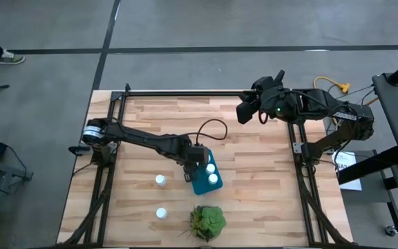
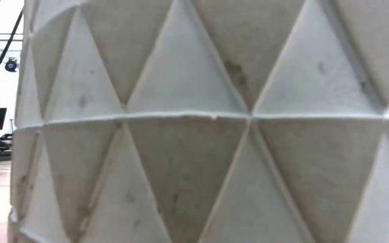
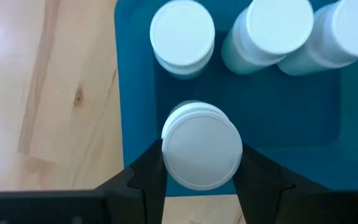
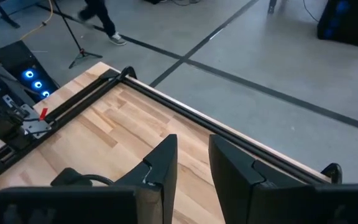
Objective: Pick and place pill bottles into a basket
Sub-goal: Put the medicine bottle on the container
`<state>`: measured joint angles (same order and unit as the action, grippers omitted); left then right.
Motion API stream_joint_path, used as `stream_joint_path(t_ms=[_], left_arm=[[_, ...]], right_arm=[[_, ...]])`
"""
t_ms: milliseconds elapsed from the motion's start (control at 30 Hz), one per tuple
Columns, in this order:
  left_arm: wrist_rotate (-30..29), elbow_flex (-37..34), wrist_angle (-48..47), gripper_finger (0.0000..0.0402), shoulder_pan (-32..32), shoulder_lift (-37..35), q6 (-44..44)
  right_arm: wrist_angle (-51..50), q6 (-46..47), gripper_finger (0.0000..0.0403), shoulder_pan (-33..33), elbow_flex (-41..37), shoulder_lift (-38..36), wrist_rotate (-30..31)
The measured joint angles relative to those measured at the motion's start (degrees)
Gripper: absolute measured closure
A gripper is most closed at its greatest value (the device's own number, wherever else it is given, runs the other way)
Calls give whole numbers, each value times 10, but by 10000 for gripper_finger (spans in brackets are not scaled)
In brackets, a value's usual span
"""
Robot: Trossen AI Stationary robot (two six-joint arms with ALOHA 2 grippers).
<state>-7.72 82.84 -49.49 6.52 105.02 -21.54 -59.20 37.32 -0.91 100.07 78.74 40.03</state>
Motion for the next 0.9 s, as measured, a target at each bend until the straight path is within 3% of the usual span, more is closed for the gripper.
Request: stream_joint_path(t_ms=[467, 733, 900], left_arm=[[4, -38, 11, 265, 1, 5, -6], [5, -41, 18, 161, 3, 5, -7], [5, -41, 19, 145, 2, 5, -7]], right_arm=[[0, 0, 321, 0, 0, 0, 0], [0, 1, 315, 0, 0, 0, 0], [0, 1, 316, 0, 0, 0, 0]])
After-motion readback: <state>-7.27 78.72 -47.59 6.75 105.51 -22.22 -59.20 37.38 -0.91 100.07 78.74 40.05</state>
